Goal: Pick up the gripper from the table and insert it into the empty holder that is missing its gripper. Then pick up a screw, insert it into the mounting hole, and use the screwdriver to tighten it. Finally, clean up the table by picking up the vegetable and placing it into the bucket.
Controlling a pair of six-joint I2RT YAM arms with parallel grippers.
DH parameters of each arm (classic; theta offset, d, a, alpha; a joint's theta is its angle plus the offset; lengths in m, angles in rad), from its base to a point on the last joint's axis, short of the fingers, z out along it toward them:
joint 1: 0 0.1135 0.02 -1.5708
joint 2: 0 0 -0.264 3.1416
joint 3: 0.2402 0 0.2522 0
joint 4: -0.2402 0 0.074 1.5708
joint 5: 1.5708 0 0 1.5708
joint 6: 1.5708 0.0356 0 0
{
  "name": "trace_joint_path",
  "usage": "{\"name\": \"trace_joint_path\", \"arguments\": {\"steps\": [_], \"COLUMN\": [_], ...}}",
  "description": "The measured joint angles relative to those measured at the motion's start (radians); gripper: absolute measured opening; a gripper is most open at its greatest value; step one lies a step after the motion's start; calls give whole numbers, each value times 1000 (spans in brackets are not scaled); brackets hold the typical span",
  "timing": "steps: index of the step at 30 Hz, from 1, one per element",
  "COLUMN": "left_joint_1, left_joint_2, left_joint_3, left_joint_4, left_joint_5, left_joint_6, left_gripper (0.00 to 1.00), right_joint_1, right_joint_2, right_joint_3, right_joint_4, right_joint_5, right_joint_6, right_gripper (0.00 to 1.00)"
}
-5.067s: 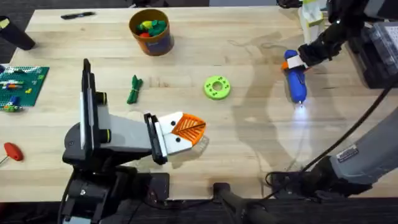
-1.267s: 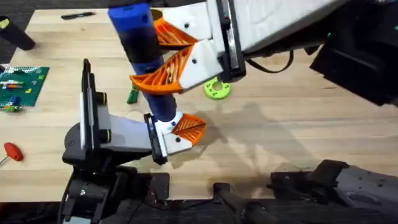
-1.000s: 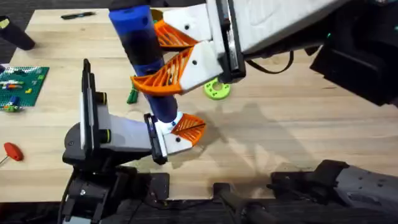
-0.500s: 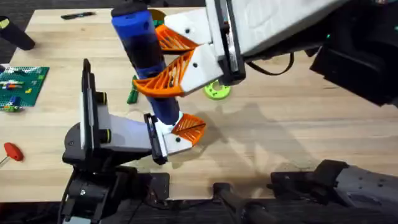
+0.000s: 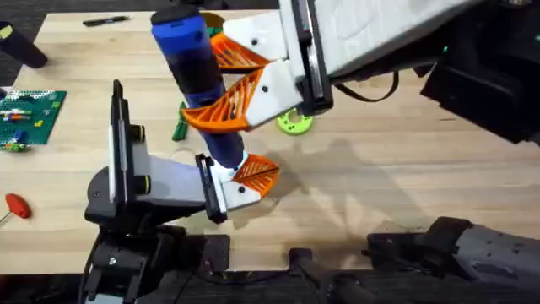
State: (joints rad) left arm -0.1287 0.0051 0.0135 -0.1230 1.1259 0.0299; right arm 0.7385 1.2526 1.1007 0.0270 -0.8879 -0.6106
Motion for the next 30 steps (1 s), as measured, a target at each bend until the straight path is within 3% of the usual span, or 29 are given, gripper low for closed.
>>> {"name": "trace_joint_path", "arguments": {"steps": [30], "left_joint_1": [0], "left_joint_2": [0], "left_joint_3": [0], "left_joint_4": [0], "left_joint_5": [0], "left_joint_6": [0], "left_gripper": [16], "right_joint_1": [0], "right_joint_2": [9], "right_joint_3": [0], "right_joint_4": [-6], "right_joint_5": [0], "right_joint_6": [-24], "right_gripper": [5]}}
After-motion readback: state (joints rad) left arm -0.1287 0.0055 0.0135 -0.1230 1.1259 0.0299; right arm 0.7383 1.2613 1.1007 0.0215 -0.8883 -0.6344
